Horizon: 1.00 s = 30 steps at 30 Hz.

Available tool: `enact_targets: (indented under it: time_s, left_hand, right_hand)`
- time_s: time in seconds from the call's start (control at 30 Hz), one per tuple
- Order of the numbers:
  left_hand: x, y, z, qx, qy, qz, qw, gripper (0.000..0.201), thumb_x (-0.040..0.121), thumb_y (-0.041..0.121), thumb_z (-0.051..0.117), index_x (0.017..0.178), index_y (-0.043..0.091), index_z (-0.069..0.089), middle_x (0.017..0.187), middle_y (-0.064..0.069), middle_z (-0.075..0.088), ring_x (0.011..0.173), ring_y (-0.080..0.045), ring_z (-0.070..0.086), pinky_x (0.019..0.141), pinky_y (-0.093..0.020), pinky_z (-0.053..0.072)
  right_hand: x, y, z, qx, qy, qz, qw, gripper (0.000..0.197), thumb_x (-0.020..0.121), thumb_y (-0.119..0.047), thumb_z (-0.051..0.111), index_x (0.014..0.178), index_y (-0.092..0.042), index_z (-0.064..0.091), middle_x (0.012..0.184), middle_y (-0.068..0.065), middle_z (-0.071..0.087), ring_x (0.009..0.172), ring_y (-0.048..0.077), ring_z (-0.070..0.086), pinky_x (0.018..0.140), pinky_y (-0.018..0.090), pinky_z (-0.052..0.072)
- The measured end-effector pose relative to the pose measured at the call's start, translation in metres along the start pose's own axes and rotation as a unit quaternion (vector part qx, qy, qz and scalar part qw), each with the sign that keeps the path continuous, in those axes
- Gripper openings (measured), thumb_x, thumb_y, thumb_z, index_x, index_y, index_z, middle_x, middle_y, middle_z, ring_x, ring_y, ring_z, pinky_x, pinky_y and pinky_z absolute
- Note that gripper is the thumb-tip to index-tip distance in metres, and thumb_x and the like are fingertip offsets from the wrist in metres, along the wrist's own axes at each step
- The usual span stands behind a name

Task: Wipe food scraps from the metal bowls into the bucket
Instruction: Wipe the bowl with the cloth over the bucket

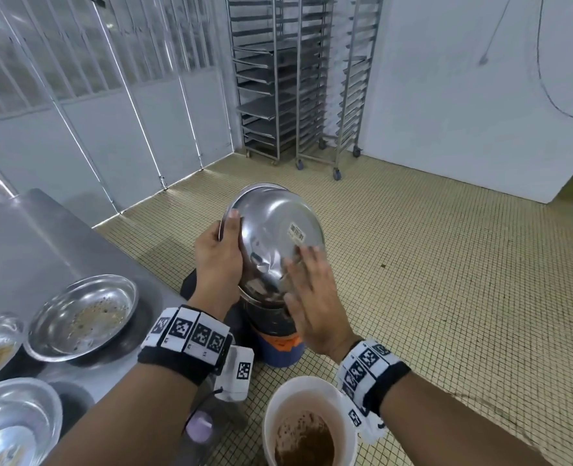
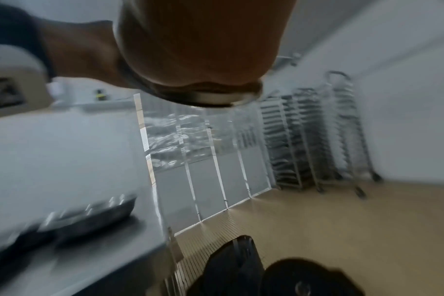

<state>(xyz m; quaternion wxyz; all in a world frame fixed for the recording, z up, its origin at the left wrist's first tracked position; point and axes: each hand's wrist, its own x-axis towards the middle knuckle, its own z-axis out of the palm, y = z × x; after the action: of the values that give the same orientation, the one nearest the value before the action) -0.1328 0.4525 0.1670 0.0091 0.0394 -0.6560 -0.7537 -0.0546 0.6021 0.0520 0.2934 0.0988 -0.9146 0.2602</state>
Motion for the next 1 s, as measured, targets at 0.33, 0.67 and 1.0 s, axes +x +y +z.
enact_targets:
  time_s: [0.33, 0.67, 1.0]
  left_hand:
    - [-0.014, -0.007, 0.007, 0.004, -0.063, 0.024, 0.998, 0.025, 0.094, 0.034, 0.074, 0.095, 0.009, 0.07, 0.09, -0.02, 0.075, 0.083, -0.042, 0.075, 0.075, -0.053, 0.063]
    - [0.0, 0.005, -0.004, -0.048, 0.006, 0.022, 0.999, 0.022, 0.095, 0.035, 0.073, 0.091, 0.014, 0.07, 0.074, -0.004, 0.076, 0.065, -0.021, 0.074, 0.057, -0.032, 0.059]
    - [-0.017, -0.006, -0.005, 0.028, -0.102, 0.067, 0.992, 0.018, 0.098, 0.026, 0.069, 0.095, 0.009, 0.07, 0.079, -0.007, 0.078, 0.07, -0.023, 0.076, 0.057, -0.031, 0.06]
  right_hand:
    - [0.08, 0.001, -0.049, 0.064, 0.051, 0.176, 0.981, 0.068, 0.105, -0.06, 0.006, 0.161, -0.028, 0.026, 0.169, 0.0, 0.023, 0.156, 0.016, 0.014, 0.127, 0.049, 0.017]
    - [0.013, -0.012, -0.002, -0.042, 0.003, -0.094, 0.995, 0.054, 0.108, -0.034, 0.037, 0.159, -0.024, 0.025, 0.17, 0.014, 0.013, 0.157, 0.04, 0.007, 0.119, 0.071, 0.014]
    - [0.084, -0.019, -0.038, -0.028, 0.04, 0.029, 0.998, 0.059, 0.108, -0.048, 0.012, 0.162, -0.026, 0.015, 0.171, 0.006, 0.009, 0.159, 0.024, 0.001, 0.128, 0.051, 0.007]
